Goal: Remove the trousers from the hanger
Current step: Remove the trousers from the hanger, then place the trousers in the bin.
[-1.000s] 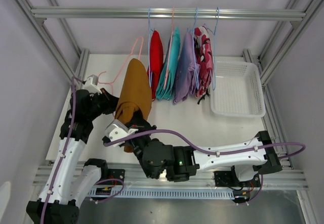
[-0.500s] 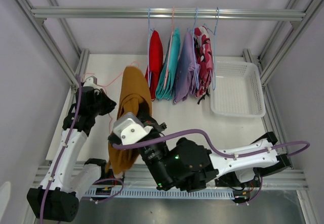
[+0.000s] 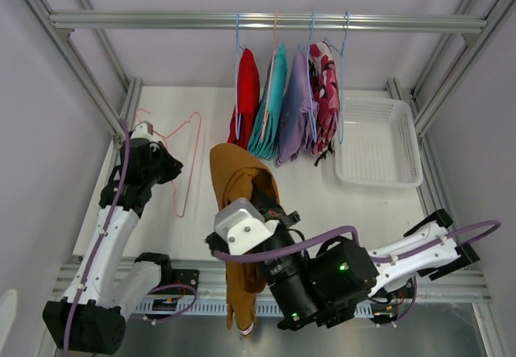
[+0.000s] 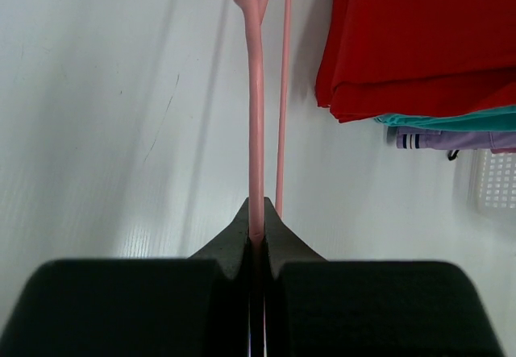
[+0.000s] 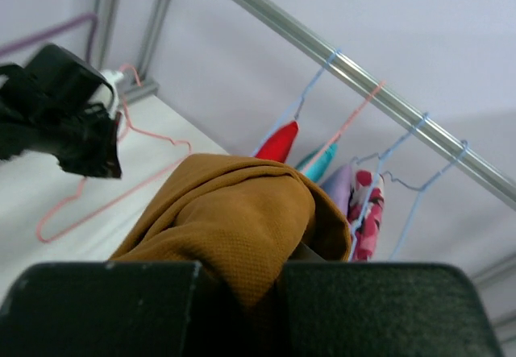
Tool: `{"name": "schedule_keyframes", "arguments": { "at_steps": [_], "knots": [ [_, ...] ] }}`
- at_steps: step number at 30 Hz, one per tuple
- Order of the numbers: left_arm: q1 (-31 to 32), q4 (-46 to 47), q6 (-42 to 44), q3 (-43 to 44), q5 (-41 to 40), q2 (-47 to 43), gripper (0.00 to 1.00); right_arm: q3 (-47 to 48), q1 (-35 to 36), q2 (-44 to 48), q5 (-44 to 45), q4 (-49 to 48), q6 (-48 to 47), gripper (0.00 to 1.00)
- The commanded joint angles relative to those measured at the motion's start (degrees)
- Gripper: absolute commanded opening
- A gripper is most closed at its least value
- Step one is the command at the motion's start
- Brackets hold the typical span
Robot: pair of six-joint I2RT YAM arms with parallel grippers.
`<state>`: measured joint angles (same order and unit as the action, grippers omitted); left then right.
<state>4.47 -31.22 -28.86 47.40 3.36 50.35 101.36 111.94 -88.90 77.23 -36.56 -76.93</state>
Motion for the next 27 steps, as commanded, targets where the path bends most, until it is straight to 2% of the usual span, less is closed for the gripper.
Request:
{"name": "schedule_keyframes", "arguments": {
  "at_steps": [1, 5, 8, 11, 16, 22, 26, 27],
  "knots": [
    [-0.2, 2.2, 1.4, 1.0, 0.6, -1.7, 0.01, -3.2, 0.8, 8.2, 1.7, -11.5, -6.1, 0.0],
    [-0.2, 2.5, 1.4, 0.9, 1.0, -2.1, 0.01, -6.4, -0.6, 12.6, 4.6, -12.0, -6.2, 0.0],
    [-0.2, 2.7, 1.4, 0.9, 1.4, -2.1, 0.01, -5.1, -5.8, 14.2, 4.3, -8.8, -5.5, 0.0],
    [-0.2, 2.8, 1.5, 0.8, 1.4, -2.2, 0.01, 0.2, -10.7, 14.2, 2.6, -4.0, -3.6, 0.0],
    [-0.2, 3.2, 1.5, 0.7, 1.7, -2.2, 0.01, 14.4, -16.7, 11.2, -1.0, -2.8, -7.0, 0.0],
    [-0.3, 3.8, 1.4, 0.6, 3.5, -1.8, 0.01, 27.9, -31.4, 6.8, -5.5, 2.0, -8.9, 0.0],
    [-0.2, 4.7, 1.5, 0.2, 5.2, -2.2, 0.01, 26.3, -43.2, 10.3, -6.4, 3.9, -3.5, 0.0],
    [-0.2, 4.9, 1.6, 0.1, 6.5, -2.2, 0.0, 25.3, -48.4, 11.3, -5.8, 4.3, -2.5, 0.0]
  ]
}}
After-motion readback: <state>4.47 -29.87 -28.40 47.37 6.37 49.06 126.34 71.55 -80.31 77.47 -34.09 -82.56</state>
